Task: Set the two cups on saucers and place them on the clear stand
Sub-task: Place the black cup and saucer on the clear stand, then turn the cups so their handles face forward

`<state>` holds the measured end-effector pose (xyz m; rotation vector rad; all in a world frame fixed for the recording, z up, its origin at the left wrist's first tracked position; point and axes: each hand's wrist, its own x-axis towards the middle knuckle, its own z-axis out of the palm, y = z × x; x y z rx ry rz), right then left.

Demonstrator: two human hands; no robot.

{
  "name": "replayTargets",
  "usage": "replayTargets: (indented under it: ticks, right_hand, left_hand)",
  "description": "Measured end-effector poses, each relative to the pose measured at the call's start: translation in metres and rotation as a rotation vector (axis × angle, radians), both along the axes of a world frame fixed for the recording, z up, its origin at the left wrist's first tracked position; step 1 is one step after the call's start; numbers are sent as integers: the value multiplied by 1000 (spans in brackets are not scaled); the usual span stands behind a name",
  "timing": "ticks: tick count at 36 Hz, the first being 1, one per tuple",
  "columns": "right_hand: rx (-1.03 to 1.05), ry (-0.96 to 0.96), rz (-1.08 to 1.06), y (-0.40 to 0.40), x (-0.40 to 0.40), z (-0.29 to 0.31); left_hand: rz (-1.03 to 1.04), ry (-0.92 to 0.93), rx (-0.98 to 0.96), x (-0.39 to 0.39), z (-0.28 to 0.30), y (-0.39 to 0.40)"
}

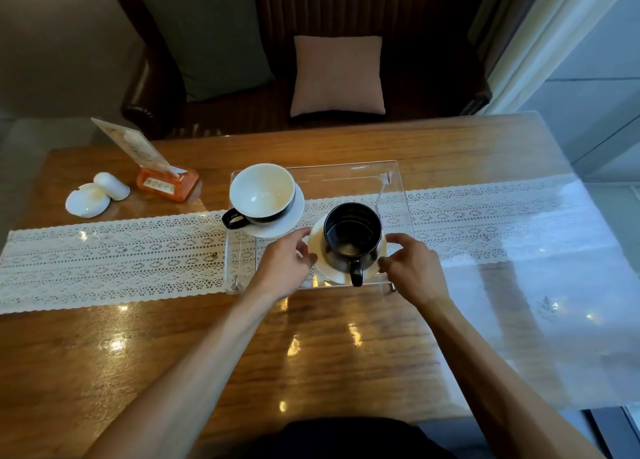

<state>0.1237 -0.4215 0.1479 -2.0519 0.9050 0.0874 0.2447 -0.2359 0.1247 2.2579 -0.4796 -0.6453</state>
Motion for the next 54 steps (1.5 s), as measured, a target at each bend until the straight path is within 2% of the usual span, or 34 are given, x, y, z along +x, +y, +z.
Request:
replayTargets:
  ticks: [5,9,13,15,22,34,44,54]
  right_hand:
    - [-98,-26,21,5,-7,-4]
    - [-326,-59,34,11,-24,-10]
    - [-583,-242,196,16,-47,-22]
    - [-647,-350,277,19,-57,-31]
    - [-685,-349,477,23,-75,-51]
    - [-701,-287,498,21,-78,-49]
    - [-694,-266,482,16,-71,-47]
    - [-779,-189,449,1,-51,-36]
  left_hand:
    - [-41,-136,90,-11,0,3]
    - [-81,-276,126,-29,2,12]
    - [-133,-414,102,-46,1,21]
    - [-160,-473,83,-54,0,27]
    - [-330,-551,153,-73,-11,46]
    - [-420,-558,293,-76,-10,48]
    - [-435,-537,337,-68,-2,35]
    - [-460,-562,394,-53,4,7]
